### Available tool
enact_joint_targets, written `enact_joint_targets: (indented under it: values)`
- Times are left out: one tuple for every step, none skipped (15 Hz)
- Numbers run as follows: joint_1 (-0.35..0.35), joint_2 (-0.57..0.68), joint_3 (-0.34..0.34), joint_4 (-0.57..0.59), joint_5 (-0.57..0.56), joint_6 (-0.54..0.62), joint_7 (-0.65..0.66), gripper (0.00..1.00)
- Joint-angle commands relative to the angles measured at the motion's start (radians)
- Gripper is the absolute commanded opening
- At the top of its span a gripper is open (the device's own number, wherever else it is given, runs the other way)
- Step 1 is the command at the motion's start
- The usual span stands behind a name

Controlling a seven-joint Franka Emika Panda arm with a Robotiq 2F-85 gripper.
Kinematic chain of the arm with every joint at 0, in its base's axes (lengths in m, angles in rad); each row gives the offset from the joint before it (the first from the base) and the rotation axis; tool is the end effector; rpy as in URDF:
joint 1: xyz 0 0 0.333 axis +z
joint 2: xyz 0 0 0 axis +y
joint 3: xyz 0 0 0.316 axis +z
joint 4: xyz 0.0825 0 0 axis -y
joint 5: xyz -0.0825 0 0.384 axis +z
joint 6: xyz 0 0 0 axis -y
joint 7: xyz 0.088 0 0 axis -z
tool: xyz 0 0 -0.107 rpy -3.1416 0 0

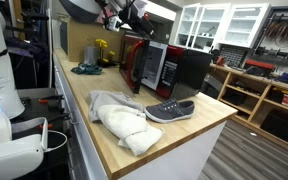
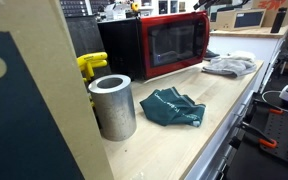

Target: Open the microwave door

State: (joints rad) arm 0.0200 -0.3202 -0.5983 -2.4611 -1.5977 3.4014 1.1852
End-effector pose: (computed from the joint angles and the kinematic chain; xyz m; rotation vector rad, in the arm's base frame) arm 0.4041 -0.1450 0.4710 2.6646 -0.1312 1.5050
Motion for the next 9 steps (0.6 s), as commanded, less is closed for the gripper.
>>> enact_joint_targets:
  values:
    - [-0.043, 0.016, -0.071, 0.016, -0.059, 0.106, 0.042, 1.0]
    - [-0.058, 0.016, -0.091, 0.02, -0.087, 0.133, 0.061, 1.0]
    - [0.044, -0.049, -0.18, -0.002, -0.123, 0.064, 0.075, 1.0]
    - [0.036, -0.05, -0.205, 0.002, -0.147, 0.068, 0.083, 1.0]
    - [0.053, -0.056, -0.242, 0.005, -0.159, 0.066, 0.088, 1.0]
    - [0.043, -0.056, -0.257, 0.013, -0.166, 0.065, 0.096, 1.0]
    - [0.045, -0.049, -0.28, 0.02, -0.171, 0.063, 0.104, 1.0]
    - [0.042, -0.044, -0.296, 0.025, -0.172, 0.061, 0.112, 1.0]
    - [0.033, -0.033, -0.304, 0.031, -0.165, 0.059, 0.115, 1.0]
